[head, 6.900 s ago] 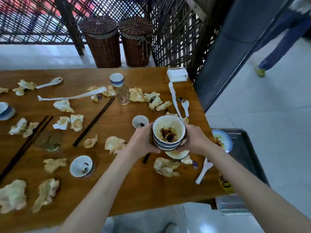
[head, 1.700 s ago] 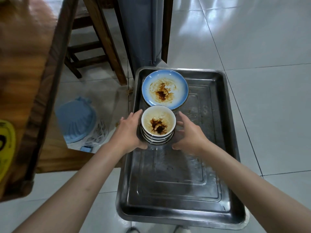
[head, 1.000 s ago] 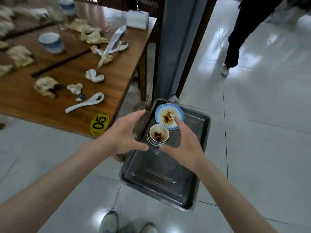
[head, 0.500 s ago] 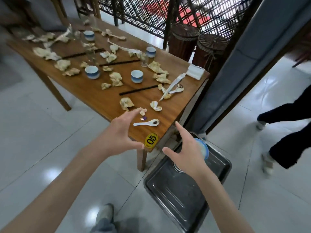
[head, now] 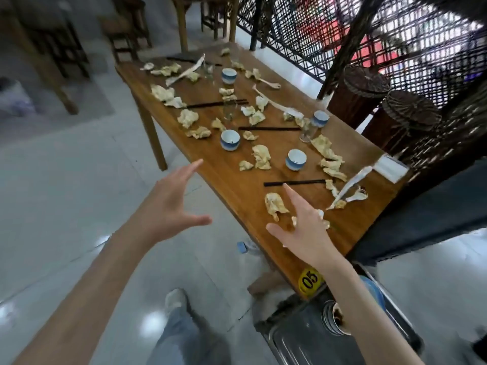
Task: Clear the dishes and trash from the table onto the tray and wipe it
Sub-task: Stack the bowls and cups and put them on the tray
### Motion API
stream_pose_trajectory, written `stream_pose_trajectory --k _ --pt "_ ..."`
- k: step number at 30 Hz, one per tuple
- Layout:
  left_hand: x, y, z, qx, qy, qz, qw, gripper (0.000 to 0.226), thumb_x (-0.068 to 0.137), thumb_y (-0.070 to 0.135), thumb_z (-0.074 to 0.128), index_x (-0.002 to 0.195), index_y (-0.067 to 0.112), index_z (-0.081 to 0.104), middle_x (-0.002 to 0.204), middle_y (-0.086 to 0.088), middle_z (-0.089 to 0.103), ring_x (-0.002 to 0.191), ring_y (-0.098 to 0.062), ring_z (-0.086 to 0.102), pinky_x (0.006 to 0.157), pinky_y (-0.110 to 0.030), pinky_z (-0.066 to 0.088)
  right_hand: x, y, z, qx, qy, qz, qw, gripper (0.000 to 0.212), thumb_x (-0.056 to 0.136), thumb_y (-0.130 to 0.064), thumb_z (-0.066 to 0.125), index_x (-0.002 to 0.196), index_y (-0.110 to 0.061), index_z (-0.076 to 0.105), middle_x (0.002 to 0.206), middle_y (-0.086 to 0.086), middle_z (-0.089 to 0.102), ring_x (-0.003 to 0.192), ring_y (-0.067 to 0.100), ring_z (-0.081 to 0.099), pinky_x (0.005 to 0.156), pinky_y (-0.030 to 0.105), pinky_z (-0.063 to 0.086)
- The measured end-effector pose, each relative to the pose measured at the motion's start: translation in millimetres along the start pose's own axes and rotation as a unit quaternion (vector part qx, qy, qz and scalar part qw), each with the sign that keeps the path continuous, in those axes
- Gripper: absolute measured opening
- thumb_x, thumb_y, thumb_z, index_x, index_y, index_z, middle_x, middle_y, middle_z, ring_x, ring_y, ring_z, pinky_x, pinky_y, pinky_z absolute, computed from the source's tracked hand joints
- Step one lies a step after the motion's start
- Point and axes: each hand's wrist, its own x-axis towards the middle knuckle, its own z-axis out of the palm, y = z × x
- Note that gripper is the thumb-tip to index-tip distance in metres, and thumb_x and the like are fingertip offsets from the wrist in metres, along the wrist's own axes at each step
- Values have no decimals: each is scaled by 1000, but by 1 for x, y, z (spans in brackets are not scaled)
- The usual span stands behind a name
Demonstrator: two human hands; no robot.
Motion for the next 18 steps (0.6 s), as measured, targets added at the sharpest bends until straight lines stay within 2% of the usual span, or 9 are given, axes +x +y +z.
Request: stream_pose_trajectory --k 2,6,9,13,18 --pt "23 -18 -22 -7 9 -1 1000 108 58 36 86 147 29 24 149 3 35 136 -16 31 108 -34 28 32 -16 12 -6 -2 2 1000 89 77 -40 72 146 -33 17 148 -11 32 136 9 26 106 29 26" --pt "80 -53 -69 2 4 11 1000 109 58 36 86 147 28 24 150 3 33 139 -18 28 112 -43 28 99 -48 35 -20 5 20 1000 90 75 -42 73 145 -38 17 146 -15 33 134 8 28 99 23 28" --pt "124 -79 -98 1 15 19 1000 108 58 38 86 146 33 24 150 4 33 138 -18 28 111 -42 28 149 -67 51 -20 17 25 999 89 75 -41 73 145 -36 18 147 -12 33 135 11 29 103 30 31" --pt "180 -113 -123 4 2 7 1000 107 59 40 85 145 37 21 151 4 31 140 -20 25 110 -49 29 209 -88 68 -21 5 36 999 86 77 -40 72 144 -36 18 148 -11 32 136 12 28 106 33 31" --pt "259 -140 -136 10 -13 20 1000 105 60 39 85 145 32 24 151 4 30 138 -19 28 110 -46 32 290 -102 81 -13 21 44 999 84 77 -40 71 143 -38 19 145 -13 34 134 13 30 98 27 30"
